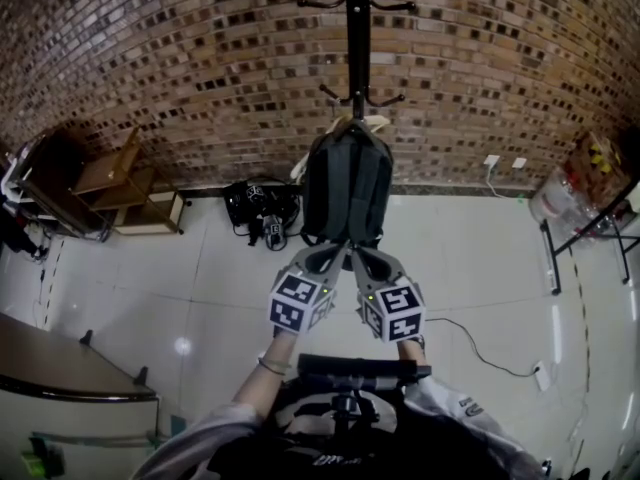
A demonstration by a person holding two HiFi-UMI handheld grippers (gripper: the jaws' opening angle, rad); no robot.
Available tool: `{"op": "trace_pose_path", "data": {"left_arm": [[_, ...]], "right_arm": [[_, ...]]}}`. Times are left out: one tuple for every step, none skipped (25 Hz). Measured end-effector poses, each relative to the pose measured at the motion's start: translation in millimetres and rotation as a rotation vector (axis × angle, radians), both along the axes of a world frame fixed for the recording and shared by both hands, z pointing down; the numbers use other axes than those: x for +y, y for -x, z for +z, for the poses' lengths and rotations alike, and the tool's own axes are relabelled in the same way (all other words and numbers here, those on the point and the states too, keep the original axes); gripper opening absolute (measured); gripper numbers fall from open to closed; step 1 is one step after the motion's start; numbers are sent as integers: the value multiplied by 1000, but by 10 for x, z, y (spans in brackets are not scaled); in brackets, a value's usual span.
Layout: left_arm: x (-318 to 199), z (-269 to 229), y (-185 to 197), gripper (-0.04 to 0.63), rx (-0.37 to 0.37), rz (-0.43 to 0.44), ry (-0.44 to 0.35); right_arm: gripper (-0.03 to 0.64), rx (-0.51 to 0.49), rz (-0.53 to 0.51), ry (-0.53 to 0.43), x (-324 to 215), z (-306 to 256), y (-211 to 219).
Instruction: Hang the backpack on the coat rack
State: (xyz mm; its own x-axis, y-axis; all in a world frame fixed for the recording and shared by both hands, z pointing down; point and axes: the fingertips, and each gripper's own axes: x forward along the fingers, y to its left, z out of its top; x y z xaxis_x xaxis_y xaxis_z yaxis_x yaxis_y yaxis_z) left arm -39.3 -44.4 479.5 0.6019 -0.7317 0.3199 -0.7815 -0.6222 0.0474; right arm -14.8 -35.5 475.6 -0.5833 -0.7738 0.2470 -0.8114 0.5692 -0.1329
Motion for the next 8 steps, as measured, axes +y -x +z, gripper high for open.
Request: {"op": "trace_pose_path", "data": {"left_arm": [[14,4,11,2,-1,2,0],[26,7,22,2,-1,4,-1],[36,7,34,2,-1,6,-2],[44,7,47,3,-1,7,-2],[52,7,60,2,0,7,-2],[60,8,73,2,0,7,-1],[69,9,86,3,1,7,0],[78,10,98,2,1,8,2]], "right_arm": [[9,-4,3,0,12,-1,6],[9,-8,6,1,24,-1,14],[9,-10,8,0,35,-1,24],[9,-11,9,0,46,0,36],[9,-11,9,-1,55,3,50],[9,-10,10,-1,65,8,64],[9,-9,10,0,75,12,77],[9,-9,10,0,85,16,91]]}}
